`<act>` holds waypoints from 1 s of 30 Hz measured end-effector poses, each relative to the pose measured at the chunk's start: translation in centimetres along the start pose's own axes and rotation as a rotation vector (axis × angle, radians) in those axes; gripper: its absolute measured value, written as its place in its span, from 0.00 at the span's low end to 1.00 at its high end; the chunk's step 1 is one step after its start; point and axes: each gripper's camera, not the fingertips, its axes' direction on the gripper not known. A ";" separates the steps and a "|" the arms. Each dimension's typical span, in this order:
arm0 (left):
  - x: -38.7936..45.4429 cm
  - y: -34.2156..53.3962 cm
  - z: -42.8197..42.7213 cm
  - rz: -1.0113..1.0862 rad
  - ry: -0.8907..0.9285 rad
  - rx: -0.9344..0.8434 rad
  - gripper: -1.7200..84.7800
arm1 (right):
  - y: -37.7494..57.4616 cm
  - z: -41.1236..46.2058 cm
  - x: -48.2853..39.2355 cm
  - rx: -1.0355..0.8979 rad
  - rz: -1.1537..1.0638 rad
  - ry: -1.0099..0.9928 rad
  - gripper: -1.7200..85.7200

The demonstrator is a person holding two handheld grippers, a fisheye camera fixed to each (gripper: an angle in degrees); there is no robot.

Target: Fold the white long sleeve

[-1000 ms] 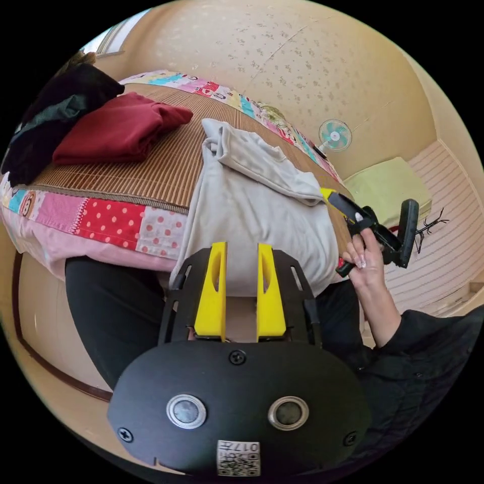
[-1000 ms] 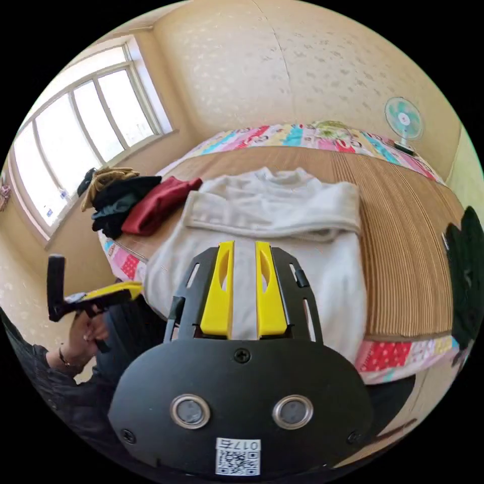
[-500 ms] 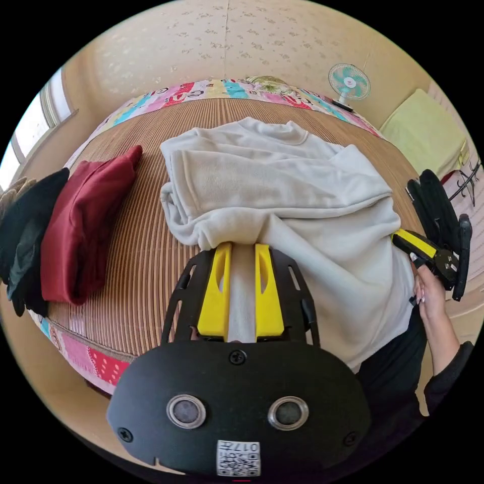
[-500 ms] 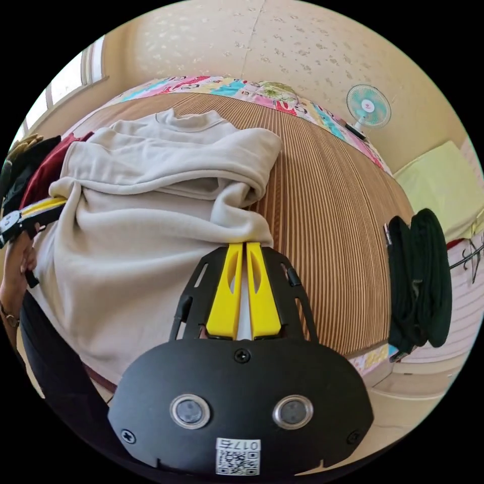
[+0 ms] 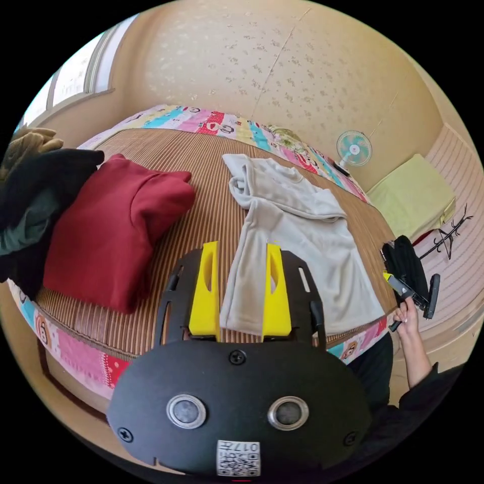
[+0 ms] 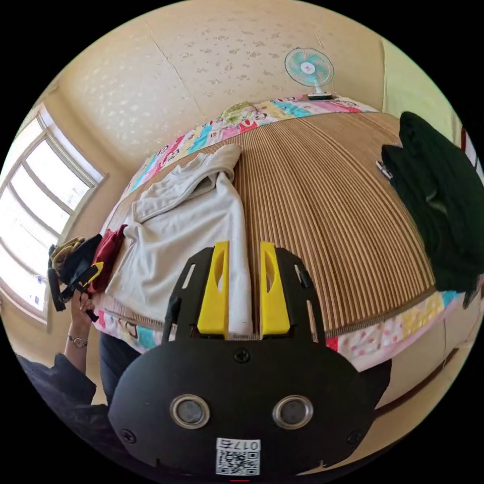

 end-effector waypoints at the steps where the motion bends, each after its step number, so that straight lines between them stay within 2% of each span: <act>1: -0.6 1.3 -0.2 0.011 -0.027 -0.052 0.18 | 1.0 -0.1 0.6 -0.024 0.009 -0.012 0.13; 3: -1.0 3.0 0.2 0.030 -0.061 -0.143 0.18 | 4.5 -0.9 1.5 -0.026 -0.047 -0.053 0.13; 5: -0.9 4.4 -0.1 0.054 -0.074 -0.140 0.16 | 5.8 -1.4 1.6 -0.045 -0.079 -0.047 0.09; 8: -1.4 4.5 -1.5 0.044 0.037 -0.239 0.09 | 5.7 -4.5 2.7 -0.060 -0.042 -0.103 0.07; 11: -4.0 4.9 -6.3 -0.004 0.373 -0.155 0.06 | 5.5 -11.3 4.6 0.050 -0.061 -0.325 0.06; 13: -6.0 5.3 -11.7 0.038 0.731 -0.018 0.03 | 5.7 -16.1 5.7 0.112 -0.087 -0.505 0.06; 14: -6.3 5.4 -13.3 0.071 0.809 0.029 0.02 | 6.0 -19.5 5.9 0.162 -0.131 -0.596 0.06; 16: -8.3 6.1 -20.1 0.163 1.092 0.284 0.01 | 6.8 -24.4 5.9 0.232 -0.207 -0.669 0.06; 17: -8.9 6.2 -21.5 0.167 1.127 0.347 0.01 | 7.3 -27.4 6.0 0.276 -0.235 -0.719 0.06; 18: -10.1 6.3 -23.9 0.163 1.142 0.442 0.01 | 7.6 -29.7 6.2 0.315 -0.257 -0.755 0.06; 20: -11.3 5.8 -25.8 0.134 1.030 0.451 0.01 | 8.0 -31.7 6.4 0.349 -0.282 -0.746 0.05; 22: -11.2 4.4 -24.9 0.100 0.720 0.295 0.02 | 7.9 -31.9 6.8 0.322 -0.292 -0.681 0.05; 23: -11.0 4.0 -23.9 0.074 0.642 0.234 0.02 | 7.7 -31.2 7.6 0.278 -0.243 -0.645 0.05; 24: -10.6 3.4 -21.3 0.035 0.532 0.099 0.05 | 7.8 -30.5 8.5 0.251 -0.193 -0.640 0.05; 25: -10.1 3.1 -17.9 0.001 0.496 -0.056 0.11 | 8.0 -30.2 8.8 0.250 -0.177 -0.658 0.05; 26: -9.8 3.1 -16.0 -0.018 0.498 -0.136 0.13 | 8.4 -29.9 9.4 0.257 -0.159 -0.703 0.05; 27: -9.2 3.8 -12.6 -0.037 0.542 -0.269 0.16 | 8.8 -30.0 9.9 0.272 -0.135 -0.726 0.05; 30: -7.5 6.6 -6.8 -0.085 0.611 -0.424 0.17 | 8.9 -31.1 10.3 0.323 -0.118 -0.770 0.05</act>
